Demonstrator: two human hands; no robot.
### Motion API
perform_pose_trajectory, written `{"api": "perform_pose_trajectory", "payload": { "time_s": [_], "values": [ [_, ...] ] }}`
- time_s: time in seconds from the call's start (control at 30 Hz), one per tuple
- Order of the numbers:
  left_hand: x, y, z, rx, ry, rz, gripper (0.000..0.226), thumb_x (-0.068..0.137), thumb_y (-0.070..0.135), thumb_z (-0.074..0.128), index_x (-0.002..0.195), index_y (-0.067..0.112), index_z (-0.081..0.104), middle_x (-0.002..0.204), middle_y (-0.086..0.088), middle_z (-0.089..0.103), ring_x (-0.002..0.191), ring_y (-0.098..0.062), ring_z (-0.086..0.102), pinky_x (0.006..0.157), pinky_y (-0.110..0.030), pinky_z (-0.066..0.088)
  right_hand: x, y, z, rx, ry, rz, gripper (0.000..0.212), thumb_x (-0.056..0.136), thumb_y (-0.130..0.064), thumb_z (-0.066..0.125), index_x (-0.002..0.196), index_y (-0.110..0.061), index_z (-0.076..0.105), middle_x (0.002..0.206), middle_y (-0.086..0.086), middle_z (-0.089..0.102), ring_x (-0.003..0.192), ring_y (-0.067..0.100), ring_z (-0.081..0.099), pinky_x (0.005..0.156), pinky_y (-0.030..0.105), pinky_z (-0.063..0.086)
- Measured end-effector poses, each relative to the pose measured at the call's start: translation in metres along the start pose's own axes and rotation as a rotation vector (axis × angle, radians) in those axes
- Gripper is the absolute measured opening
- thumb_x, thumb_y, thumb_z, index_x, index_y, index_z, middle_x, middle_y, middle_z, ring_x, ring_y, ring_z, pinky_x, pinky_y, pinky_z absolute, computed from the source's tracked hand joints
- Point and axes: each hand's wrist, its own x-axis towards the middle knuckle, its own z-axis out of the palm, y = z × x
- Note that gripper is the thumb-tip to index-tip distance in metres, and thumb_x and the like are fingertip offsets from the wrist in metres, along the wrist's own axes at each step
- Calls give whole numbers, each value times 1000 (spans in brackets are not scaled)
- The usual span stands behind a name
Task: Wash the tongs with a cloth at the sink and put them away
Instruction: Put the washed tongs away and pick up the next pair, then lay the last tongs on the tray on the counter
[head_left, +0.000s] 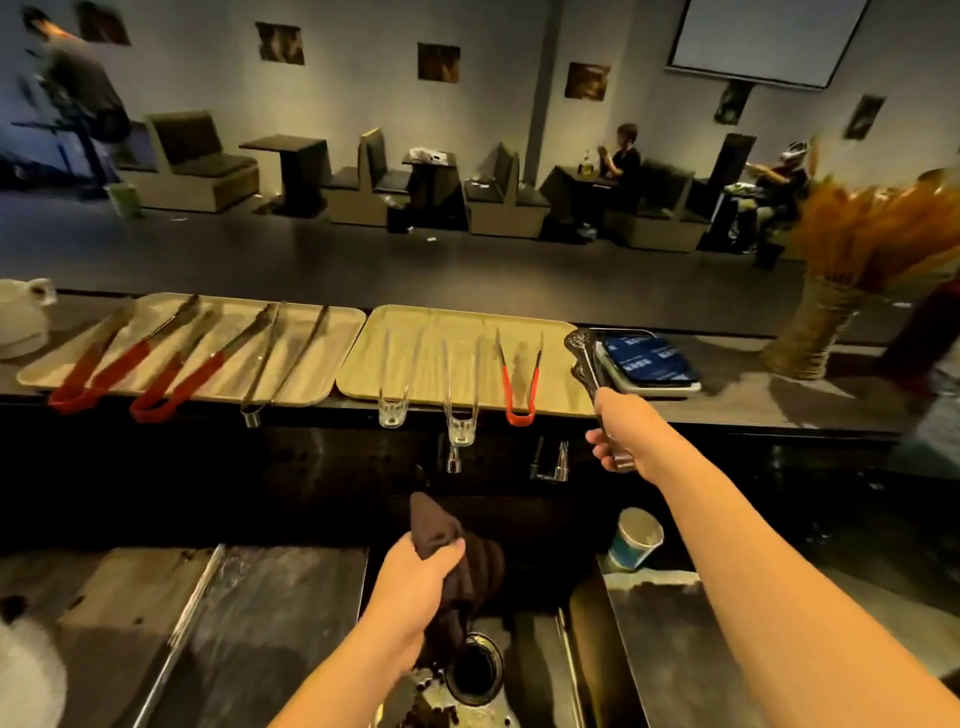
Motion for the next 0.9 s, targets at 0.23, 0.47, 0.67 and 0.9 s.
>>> {"api": "perform_pose_trajectory", "payload": {
  "time_s": [0.23,0.47,0.67,0.9],
  "values": [
    [8,-1,-2,-18,24,-20,17,93,17,66,109,18,68,103,-4,77,96,-21,74,71,-28,54,35,-9,15,-477,79,-170,25,92,-24,50,93,-1,58,80,16,65,65,31,66,59,35,60],
    [17,0,-3,-40,36,-8,14,93,15,65,107,15,68,98,-6,78,86,-18,76,61,-22,54,42,-10,27,-979,309,-278,35,87,-49,54,90,-14,53,68,2,48,64,24,51,53,32,36],
    [19,3,-1,-51,23,4,18,94,14,64,111,12,69,103,-11,77,96,-26,74,76,-33,57,24,-13,25,-1115,510,-372,56,90,-65,39,101,-12,56,71,2,53,60,22,48,48,30,26],
    [11,6,-27,-105,53,16,18,95,15,62,112,10,68,105,-13,76,98,-28,73,79,-36,57,-27,6,63,-990,352,-574,25,93,-39,44,87,-15,48,76,2,53,69,28,51,55,33,34]
  ]
}}
